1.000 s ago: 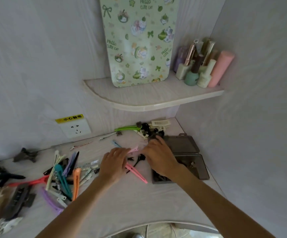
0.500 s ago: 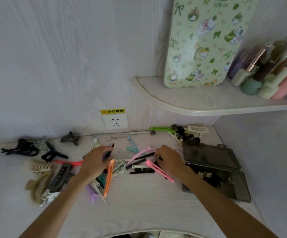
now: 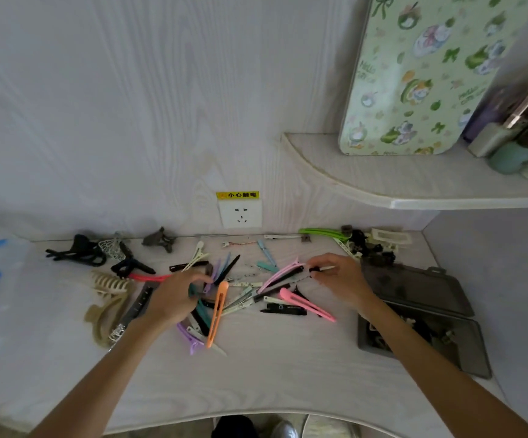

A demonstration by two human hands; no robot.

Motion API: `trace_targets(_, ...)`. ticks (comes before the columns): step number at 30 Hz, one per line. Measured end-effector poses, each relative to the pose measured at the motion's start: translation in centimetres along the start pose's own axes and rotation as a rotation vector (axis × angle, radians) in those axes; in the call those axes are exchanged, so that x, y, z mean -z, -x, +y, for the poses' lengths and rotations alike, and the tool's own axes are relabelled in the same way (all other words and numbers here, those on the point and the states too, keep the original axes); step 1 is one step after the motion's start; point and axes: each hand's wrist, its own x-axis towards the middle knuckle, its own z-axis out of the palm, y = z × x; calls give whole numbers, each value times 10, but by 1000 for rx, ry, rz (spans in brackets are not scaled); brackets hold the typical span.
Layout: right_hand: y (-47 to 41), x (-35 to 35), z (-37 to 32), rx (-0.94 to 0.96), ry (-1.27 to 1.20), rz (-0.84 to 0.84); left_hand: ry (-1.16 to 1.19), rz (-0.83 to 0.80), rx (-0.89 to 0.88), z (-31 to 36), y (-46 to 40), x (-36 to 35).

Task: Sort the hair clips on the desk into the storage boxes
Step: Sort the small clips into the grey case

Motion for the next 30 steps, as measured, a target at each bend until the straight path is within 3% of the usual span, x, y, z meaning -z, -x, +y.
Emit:
trace_targets(4, 10, 17, -9, -4, 24, -33, -60, 55, 20, 21, -7, 1)
trace_targets(8, 32, 51, -7, 31, 128, -12, -39, 43, -123, 65, -12, -14)
trace_targets(12, 63, 94, 12, -32, 243, -16, 29, -120, -254, 127, -19, -37)
trace_targets(16, 89, 118, 39, -140, 288, -167, 167, -284, -319, 195, -28, -71)
trace_targets(19, 97, 129, 58, -152, 401, -21, 139, -469, -247, 238, -25, -101)
trace_targets(22, 94, 135, 63, -142, 425, 92, 100, -520, -213, 249, -25, -117)
trace_targets(26, 86, 144, 69, -254, 471, 48, 18, -563, -159, 236, -31, -111)
trace_targets(30, 73, 142, 69, -314, 537, -31, 21, -847, -94, 211, -42, -89)
